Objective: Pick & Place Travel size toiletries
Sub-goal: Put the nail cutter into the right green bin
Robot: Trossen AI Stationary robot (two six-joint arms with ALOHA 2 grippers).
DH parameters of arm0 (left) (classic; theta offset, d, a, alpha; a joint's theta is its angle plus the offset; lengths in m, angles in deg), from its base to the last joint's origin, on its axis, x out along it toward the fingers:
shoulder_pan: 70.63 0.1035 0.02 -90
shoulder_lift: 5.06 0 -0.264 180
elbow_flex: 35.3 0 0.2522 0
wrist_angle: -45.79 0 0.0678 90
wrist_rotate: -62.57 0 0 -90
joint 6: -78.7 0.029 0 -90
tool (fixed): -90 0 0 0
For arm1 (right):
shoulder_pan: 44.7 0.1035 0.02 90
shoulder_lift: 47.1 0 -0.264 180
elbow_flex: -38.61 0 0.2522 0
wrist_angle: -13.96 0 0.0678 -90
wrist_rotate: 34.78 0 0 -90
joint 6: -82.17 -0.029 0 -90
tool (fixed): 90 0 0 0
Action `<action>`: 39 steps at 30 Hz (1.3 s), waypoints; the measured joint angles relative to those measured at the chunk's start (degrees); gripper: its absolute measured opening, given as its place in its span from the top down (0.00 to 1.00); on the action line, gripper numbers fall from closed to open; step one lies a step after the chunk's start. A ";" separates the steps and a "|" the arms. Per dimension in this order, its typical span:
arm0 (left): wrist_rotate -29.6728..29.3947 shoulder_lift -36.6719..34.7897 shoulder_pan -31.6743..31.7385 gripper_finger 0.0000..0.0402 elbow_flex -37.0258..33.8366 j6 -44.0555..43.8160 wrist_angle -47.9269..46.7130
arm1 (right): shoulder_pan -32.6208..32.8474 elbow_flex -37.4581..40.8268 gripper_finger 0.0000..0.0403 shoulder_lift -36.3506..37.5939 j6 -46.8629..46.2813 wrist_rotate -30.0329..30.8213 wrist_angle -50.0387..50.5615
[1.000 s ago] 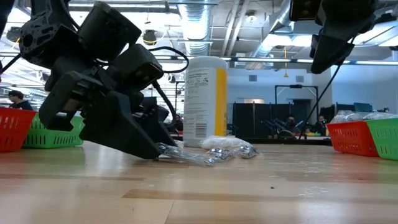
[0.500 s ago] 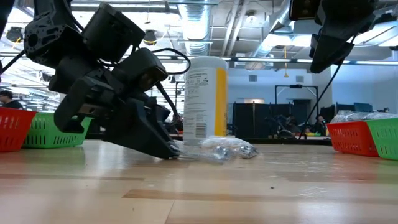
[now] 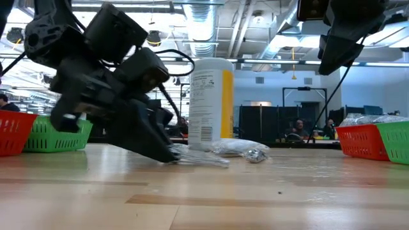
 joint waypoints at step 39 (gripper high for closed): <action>-7.30 -18.72 4.19 0.90 0.17 3.21 3.63 | -1.47 -0.02 0.68 -0.02 11.38 0.00 -11.78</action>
